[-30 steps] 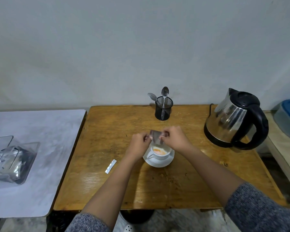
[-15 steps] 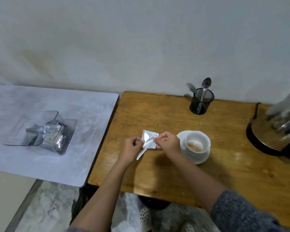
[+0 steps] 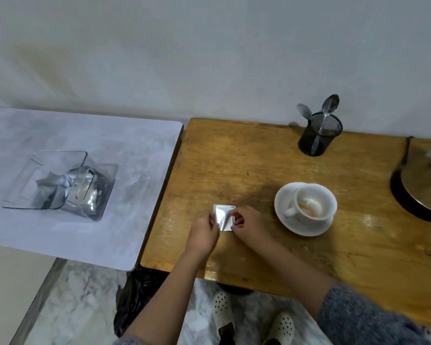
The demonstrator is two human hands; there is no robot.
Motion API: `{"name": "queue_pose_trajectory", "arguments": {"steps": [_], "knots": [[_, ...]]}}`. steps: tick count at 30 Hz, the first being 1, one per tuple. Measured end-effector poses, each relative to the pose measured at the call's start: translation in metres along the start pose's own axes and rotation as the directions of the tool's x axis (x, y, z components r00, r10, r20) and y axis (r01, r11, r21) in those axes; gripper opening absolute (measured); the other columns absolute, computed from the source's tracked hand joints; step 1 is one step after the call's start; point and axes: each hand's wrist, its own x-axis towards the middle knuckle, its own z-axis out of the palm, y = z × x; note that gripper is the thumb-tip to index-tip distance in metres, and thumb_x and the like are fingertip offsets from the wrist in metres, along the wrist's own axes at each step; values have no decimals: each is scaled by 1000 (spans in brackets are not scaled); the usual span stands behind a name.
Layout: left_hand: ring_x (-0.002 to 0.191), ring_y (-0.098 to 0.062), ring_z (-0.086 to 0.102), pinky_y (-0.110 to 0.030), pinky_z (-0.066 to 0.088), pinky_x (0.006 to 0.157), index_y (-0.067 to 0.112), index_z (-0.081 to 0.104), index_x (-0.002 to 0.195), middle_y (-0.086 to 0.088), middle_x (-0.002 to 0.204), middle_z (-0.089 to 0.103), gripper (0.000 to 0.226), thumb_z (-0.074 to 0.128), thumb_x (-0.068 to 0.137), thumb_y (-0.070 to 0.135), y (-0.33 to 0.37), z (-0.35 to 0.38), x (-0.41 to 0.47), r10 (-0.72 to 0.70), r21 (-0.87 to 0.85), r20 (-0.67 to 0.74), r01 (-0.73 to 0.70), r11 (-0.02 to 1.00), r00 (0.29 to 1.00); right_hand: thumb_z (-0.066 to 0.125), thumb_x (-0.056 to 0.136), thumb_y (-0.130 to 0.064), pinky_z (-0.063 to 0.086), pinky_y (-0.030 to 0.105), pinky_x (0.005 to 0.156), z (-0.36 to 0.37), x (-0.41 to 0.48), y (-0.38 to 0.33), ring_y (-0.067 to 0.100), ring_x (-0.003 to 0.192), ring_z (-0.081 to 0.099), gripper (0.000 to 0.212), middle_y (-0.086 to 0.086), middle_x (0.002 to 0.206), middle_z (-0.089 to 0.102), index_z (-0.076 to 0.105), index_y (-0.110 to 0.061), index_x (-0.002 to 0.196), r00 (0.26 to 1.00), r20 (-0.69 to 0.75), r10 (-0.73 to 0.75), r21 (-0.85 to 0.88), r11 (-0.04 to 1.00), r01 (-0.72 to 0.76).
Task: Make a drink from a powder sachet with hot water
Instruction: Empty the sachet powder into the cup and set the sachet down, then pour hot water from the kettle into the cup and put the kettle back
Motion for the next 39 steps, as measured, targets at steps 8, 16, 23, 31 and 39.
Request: {"name": "queue_pose_trajectory", "arguments": {"steps": [8, 16, 23, 31, 39], "knots": [[97, -19, 53, -28, 47, 80, 8, 46, 120, -6, 121, 43, 32, 50, 89, 13, 0, 4, -8, 83, 218, 31, -88, 972, 996, 58, 88, -9, 37, 18, 79, 6, -8, 12, 14, 92, 50, 31, 7, 117, 50, 59, -9, 118, 995, 45, -88, -116, 989, 93], [98, -28, 53, -27, 39, 78, -2, 48, 116, -18, 122, 45, 28, 45, 89, 6, 18, 1, -4, 80, 416, 124, -125, 901, 989, 67, 83, -24, 33, 34, 108, -10, -10, -2, 28, 134, 32, 67, 11, 148, 24, 36, -13, 142, 947, 321, -10, -193, 978, 75], [108, -32, 50, -34, 42, 88, 2, 49, 116, -16, 123, 47, 42, 62, 78, 12, 45, 8, -2, 89, 513, 144, -151, 845, 986, 67, 84, -24, 45, 30, 97, -76, -34, -8, 22, 114, 56, 49, 10, 129, 55, 53, -15, 129, 968, 227, -105, 3, 994, 107], [92, -30, 54, -34, 39, 77, 11, 58, 94, -11, 94, 58, 16, 42, 94, 15, 107, 70, -6, 352, 150, 89, -362, 920, 932, 53, 92, -9, 44, 10, 78, -229, -78, 21, -4, 91, 54, 20, -4, 104, 61, 63, -14, 110, 887, -460, -32, 294, 938, 186], [94, -20, 50, -31, 36, 82, 5, 58, 109, -13, 106, 59, 26, 36, 97, 13, 117, 112, -18, 334, 17, 54, -336, 942, 941, 50, 93, -19, 41, 15, 85, -355, -127, 108, 15, 111, 49, 22, 8, 122, 51, 56, -10, 113, 147, -962, 229, 241, 968, 71]]}}
